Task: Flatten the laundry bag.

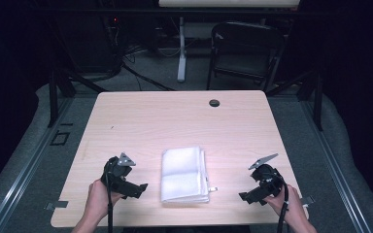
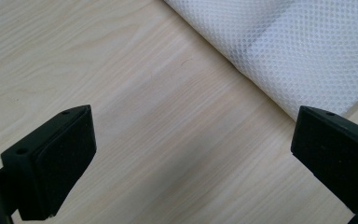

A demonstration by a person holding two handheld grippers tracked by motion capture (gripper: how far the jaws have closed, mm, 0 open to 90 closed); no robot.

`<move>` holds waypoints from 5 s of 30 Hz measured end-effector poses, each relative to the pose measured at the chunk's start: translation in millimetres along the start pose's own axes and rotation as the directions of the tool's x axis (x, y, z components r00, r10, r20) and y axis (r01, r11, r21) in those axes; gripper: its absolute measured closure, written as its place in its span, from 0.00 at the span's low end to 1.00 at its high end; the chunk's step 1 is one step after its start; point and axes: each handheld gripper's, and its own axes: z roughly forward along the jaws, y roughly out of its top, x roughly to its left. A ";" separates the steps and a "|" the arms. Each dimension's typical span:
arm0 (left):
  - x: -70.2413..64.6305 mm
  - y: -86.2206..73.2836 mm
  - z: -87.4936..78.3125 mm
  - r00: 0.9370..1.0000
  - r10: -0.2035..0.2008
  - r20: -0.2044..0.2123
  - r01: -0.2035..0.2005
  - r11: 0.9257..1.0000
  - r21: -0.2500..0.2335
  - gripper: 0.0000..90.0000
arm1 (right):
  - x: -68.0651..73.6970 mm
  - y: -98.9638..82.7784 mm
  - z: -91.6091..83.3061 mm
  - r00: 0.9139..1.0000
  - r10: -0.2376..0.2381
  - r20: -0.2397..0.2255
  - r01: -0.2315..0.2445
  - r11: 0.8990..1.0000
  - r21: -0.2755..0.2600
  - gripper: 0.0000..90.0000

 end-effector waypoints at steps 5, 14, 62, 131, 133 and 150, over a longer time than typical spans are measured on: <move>-8.4 4.4 1.6 0.999 0.018 0.030 -0.018 1.000 -0.006 0.00 | 3.2 1.8 -1.6 1.000 0.014 -0.011 -0.014 1.000 -0.018 0.00; -28.4 18.7 9.6 0.993 0.091 0.075 -0.090 0.996 -0.014 0.00 | 2.0 5.7 1.0 1.000 0.012 -0.005 -0.012 1.000 -0.014 0.00; -107.7 49.2 82.8 0.914 0.364 0.178 -0.382 0.921 0.075 0.34 | 13.7 9.9 15.0 0.995 -0.019 -0.093 0.023 0.999 0.043 0.01; -91.7 49.9 84.7 0.882 0.343 0.324 -0.367 0.930 0.015 0.82 | 92.7 60.8 55.5 0.961 -0.266 -0.080 0.265 0.964 -0.016 1.00; -93.4 50.3 84.4 0.874 0.358 0.330 -0.382 0.924 0.011 0.80 | 92.7 61.6 56.1 0.961 -0.264 -0.079 0.263 0.965 -0.015 1.00; -107.0 58.8 94.1 0.871 0.376 0.316 -0.395 0.919 -0.006 0.79 | 94.5 65.1 65.4 0.959 -0.255 -0.124 0.253 0.967 -0.035 1.00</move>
